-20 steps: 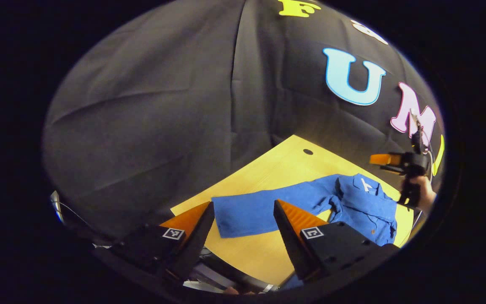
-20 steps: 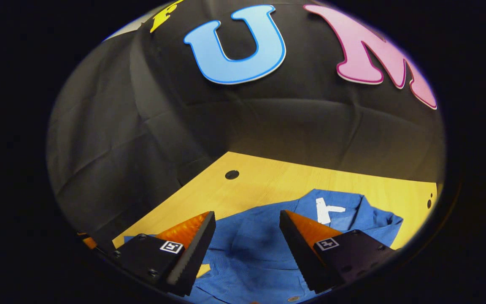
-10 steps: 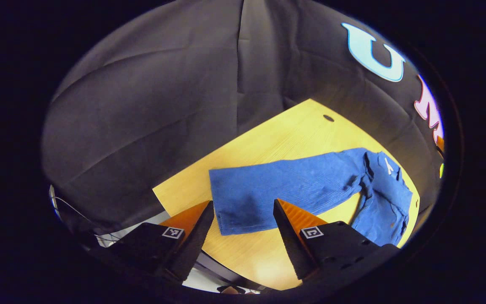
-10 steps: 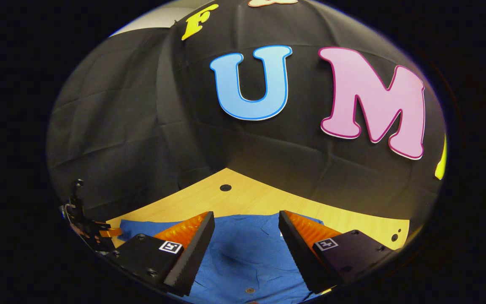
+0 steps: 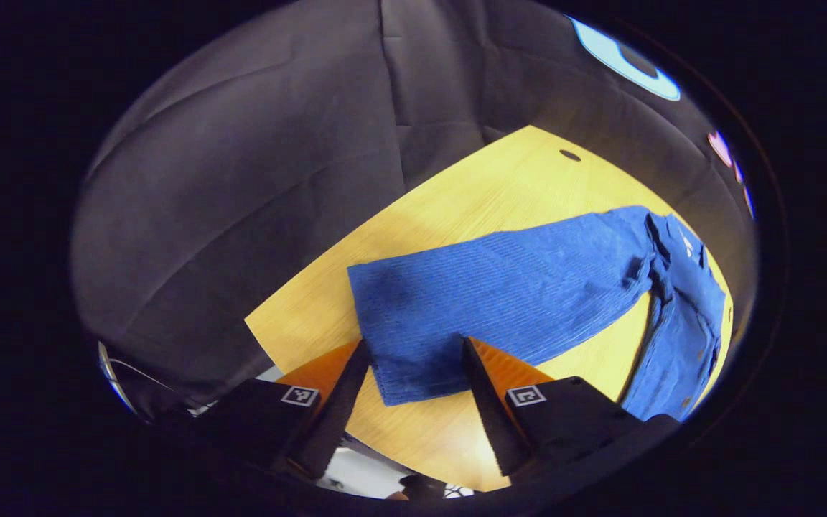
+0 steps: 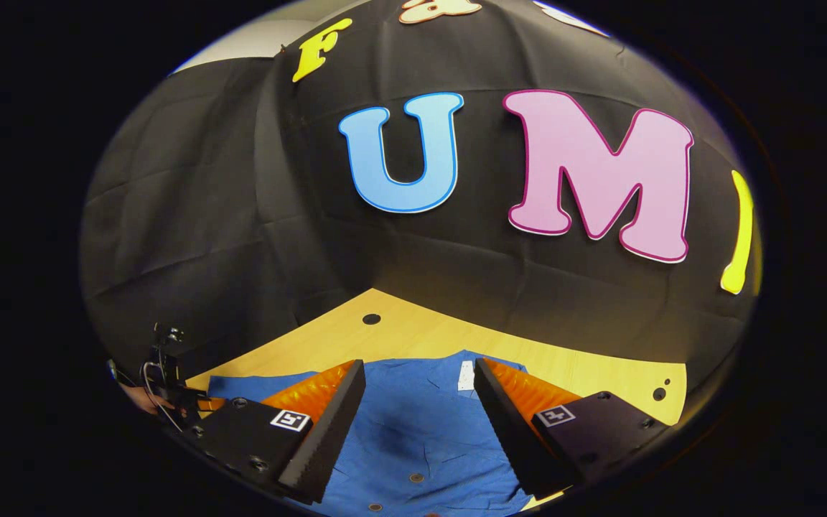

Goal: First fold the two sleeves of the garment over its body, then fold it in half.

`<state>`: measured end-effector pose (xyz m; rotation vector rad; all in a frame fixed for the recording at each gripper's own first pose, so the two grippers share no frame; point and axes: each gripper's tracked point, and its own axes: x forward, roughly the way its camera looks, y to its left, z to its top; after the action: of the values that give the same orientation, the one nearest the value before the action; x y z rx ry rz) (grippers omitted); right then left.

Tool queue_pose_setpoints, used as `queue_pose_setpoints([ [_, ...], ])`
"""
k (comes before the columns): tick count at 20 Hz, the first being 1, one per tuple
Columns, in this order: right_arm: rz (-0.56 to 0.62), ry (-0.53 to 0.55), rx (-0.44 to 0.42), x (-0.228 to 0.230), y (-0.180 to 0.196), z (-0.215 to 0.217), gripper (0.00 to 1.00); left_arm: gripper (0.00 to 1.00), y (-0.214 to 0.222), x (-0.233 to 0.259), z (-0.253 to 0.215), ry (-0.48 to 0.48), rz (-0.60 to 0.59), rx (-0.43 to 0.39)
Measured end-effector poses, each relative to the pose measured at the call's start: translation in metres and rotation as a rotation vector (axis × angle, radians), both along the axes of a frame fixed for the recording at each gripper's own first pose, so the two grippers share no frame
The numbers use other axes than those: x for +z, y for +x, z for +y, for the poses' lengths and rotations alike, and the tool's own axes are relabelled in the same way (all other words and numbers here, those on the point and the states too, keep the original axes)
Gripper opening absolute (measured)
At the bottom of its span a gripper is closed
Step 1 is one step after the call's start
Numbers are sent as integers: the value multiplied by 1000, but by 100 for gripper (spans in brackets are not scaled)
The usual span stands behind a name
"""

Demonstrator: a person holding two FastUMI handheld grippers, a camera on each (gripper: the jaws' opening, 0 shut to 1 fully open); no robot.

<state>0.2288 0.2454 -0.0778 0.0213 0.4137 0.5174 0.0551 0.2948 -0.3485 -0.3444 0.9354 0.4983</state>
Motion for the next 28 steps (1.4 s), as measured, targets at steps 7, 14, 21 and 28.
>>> queue_pose_setpoints([
  [7,4,-13,4,3,-13,-3,97,0,10,18,2,-272,-99,82],
  [14,11,5,-27,3,-24,-19,97,0,23,86,11,-218,-180,-47],
  [21,7,37,-67,8,-36,-49,97,0,73,212,-56,-149,-295,-241],
  [28,3,38,-137,9,-60,-111,97,0,161,286,-210,-57,-360,-586],
])
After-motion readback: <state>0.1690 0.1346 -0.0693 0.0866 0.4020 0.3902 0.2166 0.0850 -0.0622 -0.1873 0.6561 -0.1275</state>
